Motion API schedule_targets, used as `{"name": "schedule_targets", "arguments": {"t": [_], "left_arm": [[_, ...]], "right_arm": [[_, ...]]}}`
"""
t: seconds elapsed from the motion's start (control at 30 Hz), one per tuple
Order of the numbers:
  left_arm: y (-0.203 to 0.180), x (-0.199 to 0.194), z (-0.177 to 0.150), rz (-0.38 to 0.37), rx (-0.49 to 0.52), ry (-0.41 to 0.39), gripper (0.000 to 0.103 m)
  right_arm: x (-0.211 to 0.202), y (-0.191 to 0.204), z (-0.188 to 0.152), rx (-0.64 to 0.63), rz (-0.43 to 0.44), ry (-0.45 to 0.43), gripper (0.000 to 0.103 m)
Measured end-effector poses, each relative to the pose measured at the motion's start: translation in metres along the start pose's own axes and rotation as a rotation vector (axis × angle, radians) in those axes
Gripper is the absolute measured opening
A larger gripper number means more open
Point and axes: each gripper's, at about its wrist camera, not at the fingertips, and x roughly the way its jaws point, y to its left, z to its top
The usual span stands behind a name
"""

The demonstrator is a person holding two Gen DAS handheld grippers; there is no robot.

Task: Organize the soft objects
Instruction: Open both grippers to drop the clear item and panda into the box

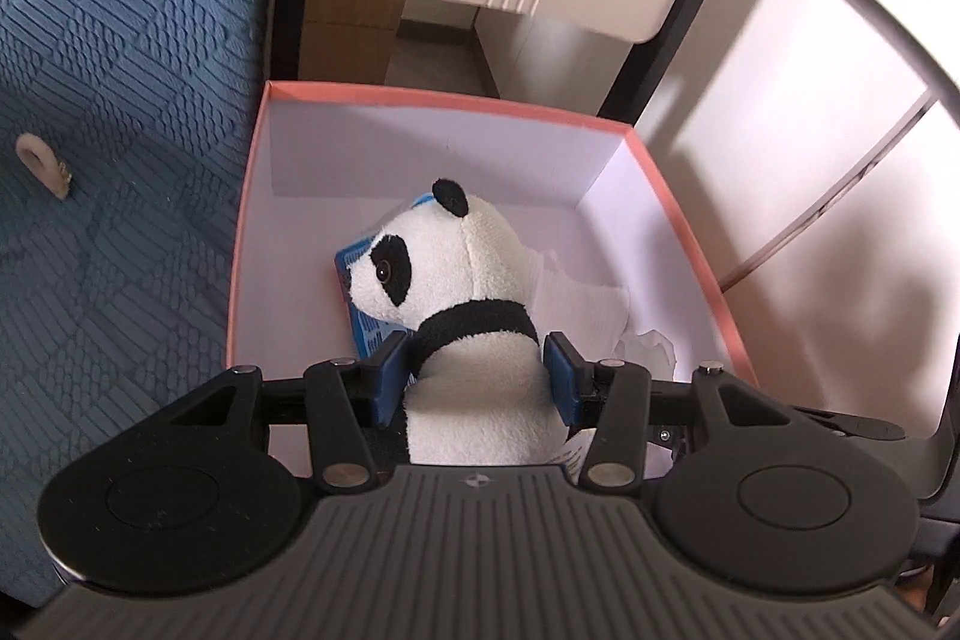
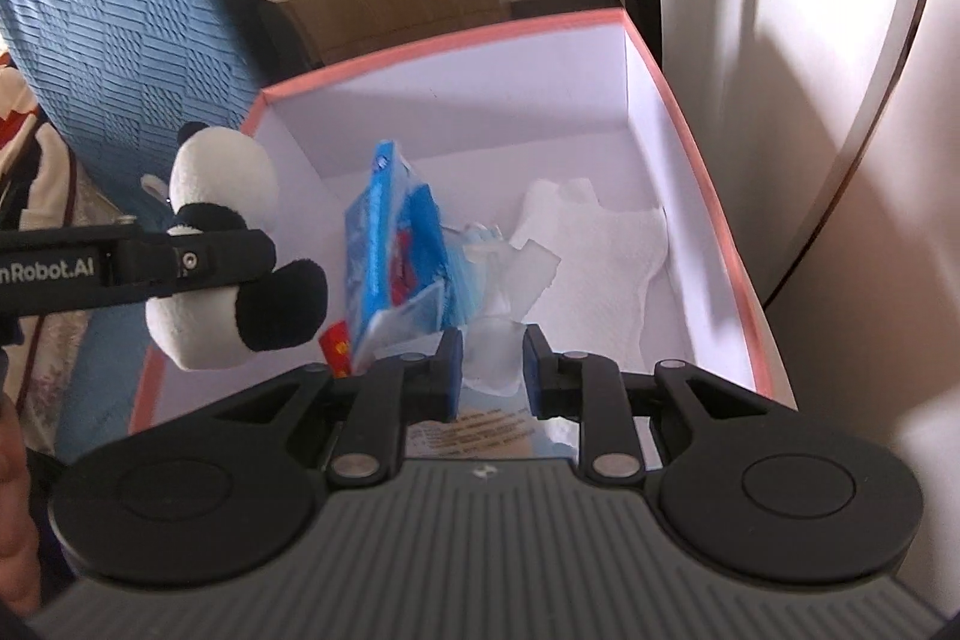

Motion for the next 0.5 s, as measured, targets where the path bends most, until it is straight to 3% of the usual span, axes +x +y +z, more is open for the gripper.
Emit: {"name": "schedule_targets", "arguments": {"t": [0.03,0.13,0.5], "left_arm": [[0.0,0.003,0.0,0.0,-0.001,0.003,0.057],[0.0,0.01,0.002,-0.006,-0.01,0.029,0.08],[-0.009,-0.006,-0.001,-0.009,0.02,-0.023,0.08]], "right_arm": [[0.003,-0.002,0.0,0.005,0.001,0.007,0.026],[0.009,-0.008,-0.001,0.026,-0.002,0.023,0.03],[-0.004,-0.01,0.005,0.042,0.003,0.005,0.03]]}}
